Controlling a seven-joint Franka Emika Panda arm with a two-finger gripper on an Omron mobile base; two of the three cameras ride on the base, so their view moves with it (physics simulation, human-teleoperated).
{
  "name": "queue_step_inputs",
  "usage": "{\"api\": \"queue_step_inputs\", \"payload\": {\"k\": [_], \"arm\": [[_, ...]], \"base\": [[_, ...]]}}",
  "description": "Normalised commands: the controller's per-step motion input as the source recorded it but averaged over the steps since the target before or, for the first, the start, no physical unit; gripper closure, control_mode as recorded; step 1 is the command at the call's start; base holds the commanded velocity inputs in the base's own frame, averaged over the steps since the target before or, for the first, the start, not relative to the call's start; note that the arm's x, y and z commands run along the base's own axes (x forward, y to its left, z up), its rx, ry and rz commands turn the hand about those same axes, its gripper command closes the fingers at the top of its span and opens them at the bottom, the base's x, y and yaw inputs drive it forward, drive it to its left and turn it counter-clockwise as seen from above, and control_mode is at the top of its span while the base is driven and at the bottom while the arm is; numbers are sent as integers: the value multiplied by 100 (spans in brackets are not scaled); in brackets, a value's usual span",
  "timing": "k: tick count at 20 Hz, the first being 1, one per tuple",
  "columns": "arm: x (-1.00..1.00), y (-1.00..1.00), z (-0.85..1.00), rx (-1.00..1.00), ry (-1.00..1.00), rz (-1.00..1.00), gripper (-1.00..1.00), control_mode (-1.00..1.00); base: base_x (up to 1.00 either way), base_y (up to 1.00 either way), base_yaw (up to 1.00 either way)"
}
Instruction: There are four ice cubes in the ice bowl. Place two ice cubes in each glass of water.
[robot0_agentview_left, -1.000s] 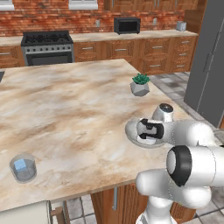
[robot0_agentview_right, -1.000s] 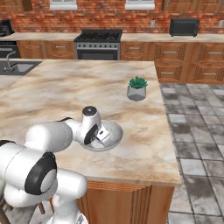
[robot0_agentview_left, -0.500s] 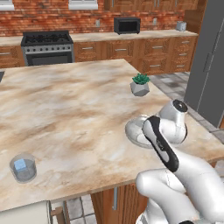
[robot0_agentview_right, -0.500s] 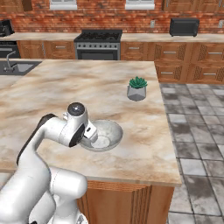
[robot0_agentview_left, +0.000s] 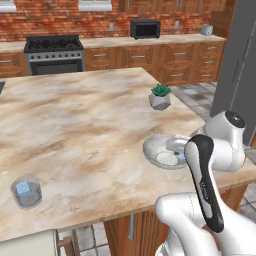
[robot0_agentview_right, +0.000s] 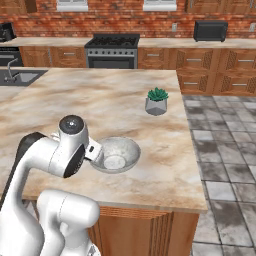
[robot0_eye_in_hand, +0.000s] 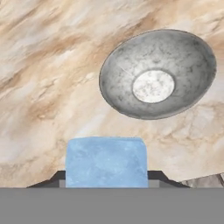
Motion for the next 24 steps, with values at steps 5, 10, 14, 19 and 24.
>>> {"api": "queue_step_inputs", "payload": {"k": [5, 10, 14, 19, 24], "arm": [[-11, 5, 36, -8, 5, 4, 100, -100], [16, 0, 24, -5, 15, 0, 100, -100], [1, 0, 6, -1, 3, 0, 100, 100], [0, 0, 0, 0, 0, 0, 100, 100], [0, 0, 0, 0, 0, 0, 100, 100]], "base": [[0, 0, 0], [0, 0, 0], [-21, 0, 1], [-70, 0, 7], [-82, 2, 10]]}}
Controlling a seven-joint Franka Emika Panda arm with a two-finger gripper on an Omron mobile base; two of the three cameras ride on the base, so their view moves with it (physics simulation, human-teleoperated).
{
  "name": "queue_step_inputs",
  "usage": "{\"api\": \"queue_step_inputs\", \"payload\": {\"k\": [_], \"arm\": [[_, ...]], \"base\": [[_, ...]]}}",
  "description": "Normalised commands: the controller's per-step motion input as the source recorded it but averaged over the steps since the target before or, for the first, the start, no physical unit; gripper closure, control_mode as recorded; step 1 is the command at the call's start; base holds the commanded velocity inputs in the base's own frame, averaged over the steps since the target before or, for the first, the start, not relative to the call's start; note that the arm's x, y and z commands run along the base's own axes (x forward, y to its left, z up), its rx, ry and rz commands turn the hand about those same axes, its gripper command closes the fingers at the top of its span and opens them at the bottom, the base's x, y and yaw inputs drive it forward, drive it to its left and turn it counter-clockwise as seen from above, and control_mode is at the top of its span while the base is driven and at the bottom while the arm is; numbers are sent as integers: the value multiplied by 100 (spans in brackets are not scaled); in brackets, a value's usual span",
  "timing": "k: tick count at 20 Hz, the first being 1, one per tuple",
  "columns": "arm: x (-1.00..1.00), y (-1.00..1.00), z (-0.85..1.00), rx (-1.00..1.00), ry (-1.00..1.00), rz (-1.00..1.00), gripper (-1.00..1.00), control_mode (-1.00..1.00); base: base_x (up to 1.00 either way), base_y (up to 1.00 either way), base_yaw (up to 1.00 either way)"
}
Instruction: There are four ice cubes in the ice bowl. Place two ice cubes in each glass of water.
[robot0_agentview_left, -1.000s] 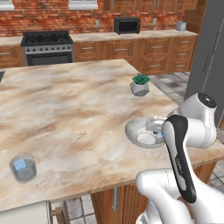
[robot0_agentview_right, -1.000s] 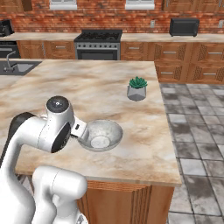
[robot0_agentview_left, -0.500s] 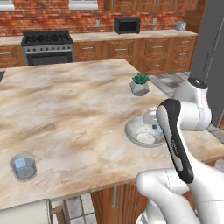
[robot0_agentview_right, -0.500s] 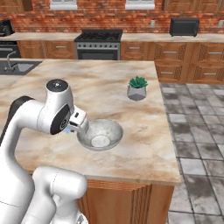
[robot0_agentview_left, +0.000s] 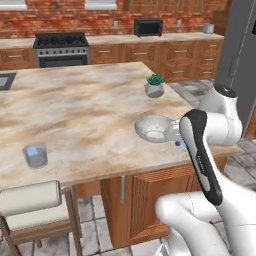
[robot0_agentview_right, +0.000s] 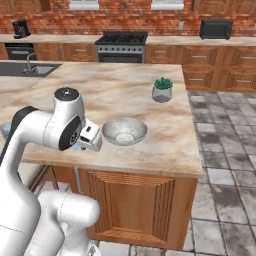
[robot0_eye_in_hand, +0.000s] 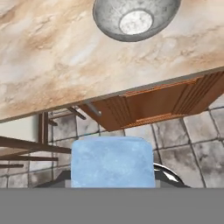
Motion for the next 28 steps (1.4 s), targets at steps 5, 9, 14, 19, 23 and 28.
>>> {"api": "queue_step_inputs", "payload": {"k": [5, 9, 14, 19, 23, 28], "arm": [[0, 0, 0, 0, 0, 0, 100, 100], [0, 0, 0, 0, 0, 0, 100, 100], [0, 0, 0, 0, 0, 0, 100, 100], [0, 0, 0, 0, 0, 0, 100, 100], [0, 0, 0, 0, 0, 0, 100, 100], [0, 0, 0, 0, 0, 0, 100, 100]], "base": [[-56, 55, 20], [-29, 89, 23], [-4, 100, 14], [13, 94, 3], [37, 75, 0], [50, 59, 0]]}}
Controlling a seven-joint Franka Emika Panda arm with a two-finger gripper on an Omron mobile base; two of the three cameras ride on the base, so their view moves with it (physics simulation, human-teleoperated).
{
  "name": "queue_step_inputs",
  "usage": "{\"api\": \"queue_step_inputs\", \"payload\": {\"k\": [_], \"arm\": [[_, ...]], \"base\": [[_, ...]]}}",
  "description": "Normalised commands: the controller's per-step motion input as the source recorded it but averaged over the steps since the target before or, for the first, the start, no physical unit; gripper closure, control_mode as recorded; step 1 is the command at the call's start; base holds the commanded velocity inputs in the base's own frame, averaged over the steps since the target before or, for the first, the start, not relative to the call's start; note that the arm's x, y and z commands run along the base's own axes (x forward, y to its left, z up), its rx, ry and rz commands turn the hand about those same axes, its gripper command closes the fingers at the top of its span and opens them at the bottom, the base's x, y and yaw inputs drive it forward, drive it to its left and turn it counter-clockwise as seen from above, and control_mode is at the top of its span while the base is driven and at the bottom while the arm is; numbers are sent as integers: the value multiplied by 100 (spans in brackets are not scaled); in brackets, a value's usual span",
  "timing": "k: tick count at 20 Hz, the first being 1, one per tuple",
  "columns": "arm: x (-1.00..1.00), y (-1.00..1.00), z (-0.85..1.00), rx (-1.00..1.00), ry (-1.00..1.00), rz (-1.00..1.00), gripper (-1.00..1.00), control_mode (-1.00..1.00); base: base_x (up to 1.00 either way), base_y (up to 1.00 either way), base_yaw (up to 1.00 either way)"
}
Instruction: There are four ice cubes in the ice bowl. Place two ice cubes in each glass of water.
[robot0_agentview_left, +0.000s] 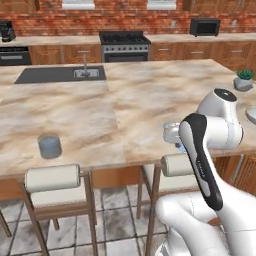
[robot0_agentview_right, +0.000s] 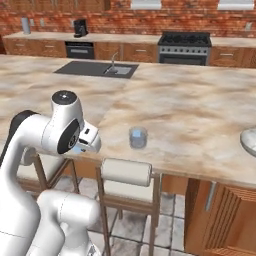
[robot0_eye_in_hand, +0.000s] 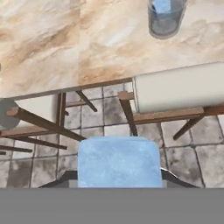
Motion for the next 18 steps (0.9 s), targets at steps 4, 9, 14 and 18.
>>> {"api": "queue_step_inputs", "payload": {"k": [4, 9, 14, 18], "arm": [[0, 0, 0, 0, 0, 0, 100, 100], [0, 0, 0, 0, 0, 0, 100, 100], [0, 0, 0, 0, 0, 0, 100, 100], [0, 0, 0, 0, 0, 0, 100, 100]], "base": [[63, 53, 0], [47, 54, 0], [28, 62, 0], [29, 57, 1]]}}
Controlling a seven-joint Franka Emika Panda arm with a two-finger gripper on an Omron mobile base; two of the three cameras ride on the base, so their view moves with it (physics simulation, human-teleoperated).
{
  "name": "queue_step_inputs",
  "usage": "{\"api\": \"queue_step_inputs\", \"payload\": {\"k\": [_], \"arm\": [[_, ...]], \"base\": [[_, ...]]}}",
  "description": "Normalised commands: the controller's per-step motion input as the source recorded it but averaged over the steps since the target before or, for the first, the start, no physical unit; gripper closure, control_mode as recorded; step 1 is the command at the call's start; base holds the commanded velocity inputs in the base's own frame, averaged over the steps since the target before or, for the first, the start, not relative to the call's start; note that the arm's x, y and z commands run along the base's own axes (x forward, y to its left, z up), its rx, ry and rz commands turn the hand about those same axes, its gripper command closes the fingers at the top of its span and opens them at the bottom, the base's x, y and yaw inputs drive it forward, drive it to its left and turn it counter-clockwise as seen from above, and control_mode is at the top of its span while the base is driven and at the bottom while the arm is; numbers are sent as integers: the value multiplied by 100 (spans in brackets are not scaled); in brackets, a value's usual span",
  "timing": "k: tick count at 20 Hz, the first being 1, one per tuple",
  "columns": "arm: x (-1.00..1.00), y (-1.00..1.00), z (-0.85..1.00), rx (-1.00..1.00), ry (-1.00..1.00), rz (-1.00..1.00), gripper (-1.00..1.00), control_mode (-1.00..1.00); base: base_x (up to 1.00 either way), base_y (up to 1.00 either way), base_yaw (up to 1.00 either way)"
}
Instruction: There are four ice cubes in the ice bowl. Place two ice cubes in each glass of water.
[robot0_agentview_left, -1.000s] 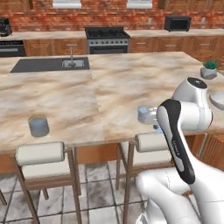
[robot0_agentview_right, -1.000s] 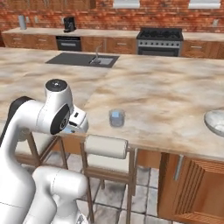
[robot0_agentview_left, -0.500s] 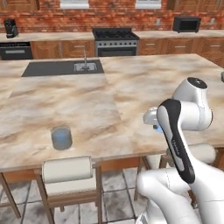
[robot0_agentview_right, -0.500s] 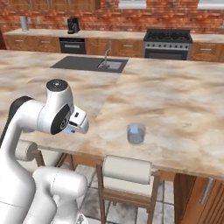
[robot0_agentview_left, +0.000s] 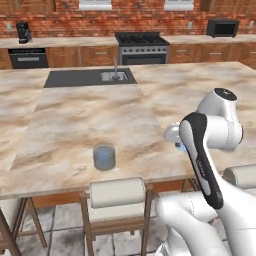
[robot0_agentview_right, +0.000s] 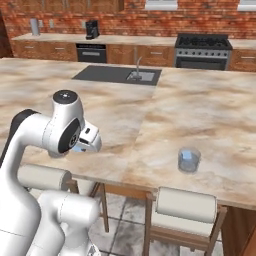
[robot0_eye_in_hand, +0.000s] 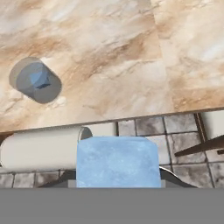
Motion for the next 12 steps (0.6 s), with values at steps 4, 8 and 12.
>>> {"api": "queue_step_inputs", "payload": {"k": [4, 8, 12], "arm": [[0, 0, 0, 0, 0, 0, 100, 100], [6, 9, 6, -1, 0, 1, 100, -100], [23, 33, 25, -4, 2, 4, 100, -100]], "base": [[34, 50, 1], [22, 33, 1], [0, 0, 0]]}}
